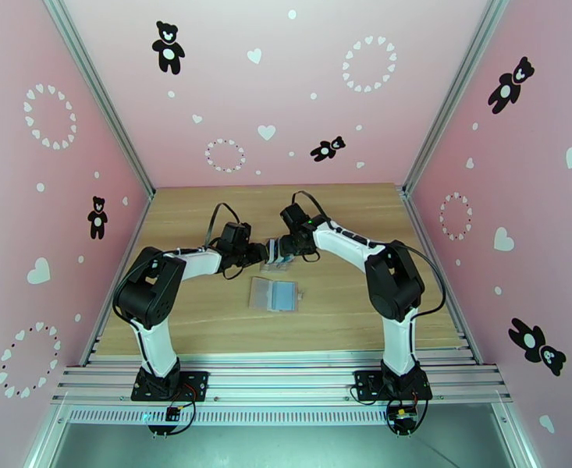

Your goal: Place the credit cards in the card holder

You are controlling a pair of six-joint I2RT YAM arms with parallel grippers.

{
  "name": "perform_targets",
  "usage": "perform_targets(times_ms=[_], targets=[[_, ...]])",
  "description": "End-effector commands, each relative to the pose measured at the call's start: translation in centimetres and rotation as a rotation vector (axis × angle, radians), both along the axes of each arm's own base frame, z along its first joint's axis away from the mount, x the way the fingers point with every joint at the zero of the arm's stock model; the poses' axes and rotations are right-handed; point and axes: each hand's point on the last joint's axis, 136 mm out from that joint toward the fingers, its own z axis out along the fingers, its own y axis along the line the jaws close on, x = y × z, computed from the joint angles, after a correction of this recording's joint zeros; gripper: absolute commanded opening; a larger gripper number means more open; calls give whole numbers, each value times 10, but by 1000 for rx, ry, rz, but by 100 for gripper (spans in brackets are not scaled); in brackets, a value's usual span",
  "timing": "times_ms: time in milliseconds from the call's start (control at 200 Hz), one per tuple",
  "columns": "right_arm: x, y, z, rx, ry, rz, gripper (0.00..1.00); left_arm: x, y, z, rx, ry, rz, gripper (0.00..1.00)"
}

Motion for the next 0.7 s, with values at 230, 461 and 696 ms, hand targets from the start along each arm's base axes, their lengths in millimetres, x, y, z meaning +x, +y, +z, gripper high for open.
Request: perform_targets(times_ms=[230, 461, 696], targets=[[0, -13, 11, -34, -18, -5, 61, -2, 2, -14, 12, 52, 4, 41], [3, -17, 21, -57, -39, -4, 61, -2, 2, -14, 8, 55, 4, 41], [6, -18, 29, -67, -55, -3, 60, -1, 4, -15, -2, 61, 12, 41]])
